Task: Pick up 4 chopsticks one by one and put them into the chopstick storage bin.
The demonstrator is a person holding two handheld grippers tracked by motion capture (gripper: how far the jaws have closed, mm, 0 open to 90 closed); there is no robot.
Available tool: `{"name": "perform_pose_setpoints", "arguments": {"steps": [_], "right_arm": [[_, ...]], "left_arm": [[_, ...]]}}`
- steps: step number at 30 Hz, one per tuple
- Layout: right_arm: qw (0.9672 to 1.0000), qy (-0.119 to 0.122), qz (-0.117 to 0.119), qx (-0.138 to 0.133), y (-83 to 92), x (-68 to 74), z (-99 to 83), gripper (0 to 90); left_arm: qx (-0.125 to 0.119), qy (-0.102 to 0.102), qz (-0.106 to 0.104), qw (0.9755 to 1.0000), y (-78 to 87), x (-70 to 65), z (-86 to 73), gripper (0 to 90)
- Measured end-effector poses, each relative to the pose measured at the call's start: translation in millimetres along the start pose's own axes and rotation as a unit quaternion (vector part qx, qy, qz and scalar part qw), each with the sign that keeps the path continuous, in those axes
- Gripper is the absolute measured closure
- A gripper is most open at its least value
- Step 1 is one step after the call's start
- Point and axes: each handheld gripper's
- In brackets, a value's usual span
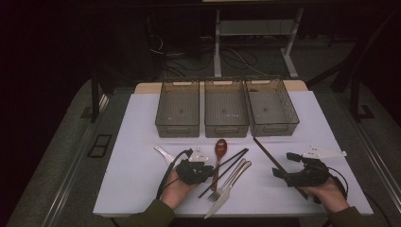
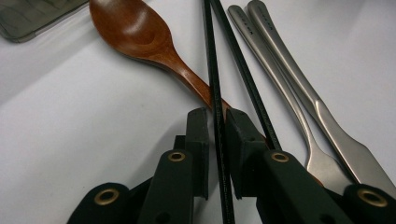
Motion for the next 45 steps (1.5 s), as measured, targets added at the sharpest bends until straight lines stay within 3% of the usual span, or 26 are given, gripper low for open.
{"name": "perform_pose_setpoints", "arguments": {"steps": [24, 37, 45], "right_arm": [[1.0000, 0.002, 0.000, 0.001, -0.2, 0.2, -0.2, 10.5], [1.0000, 0.003, 0.000, 0.005, -3.3, 1.2, -2.5, 10.5], [0.9997, 0.019, 0.002, 0.015, -10.1, 1.9, -8.3, 10.5]], "left_arm": [[0.003, 0.011, 0.004, 0.9999, 2.4, 2.0, 0.2, 83.6], [-0.027, 0.015, 0.004, 0.9995, 16.3, 8.4, 2.8, 83.8], [-0.044, 0.011, -0.002, 0.9990, 27.0, 13.3, 3.9, 84.0]]}}
Point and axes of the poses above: each handheld gripper's, and its own axes: y roughly backward along the jaws, z roughly out of its top, x roughly to its left, and after that the axes turned 4 degrees about -y, right-handed
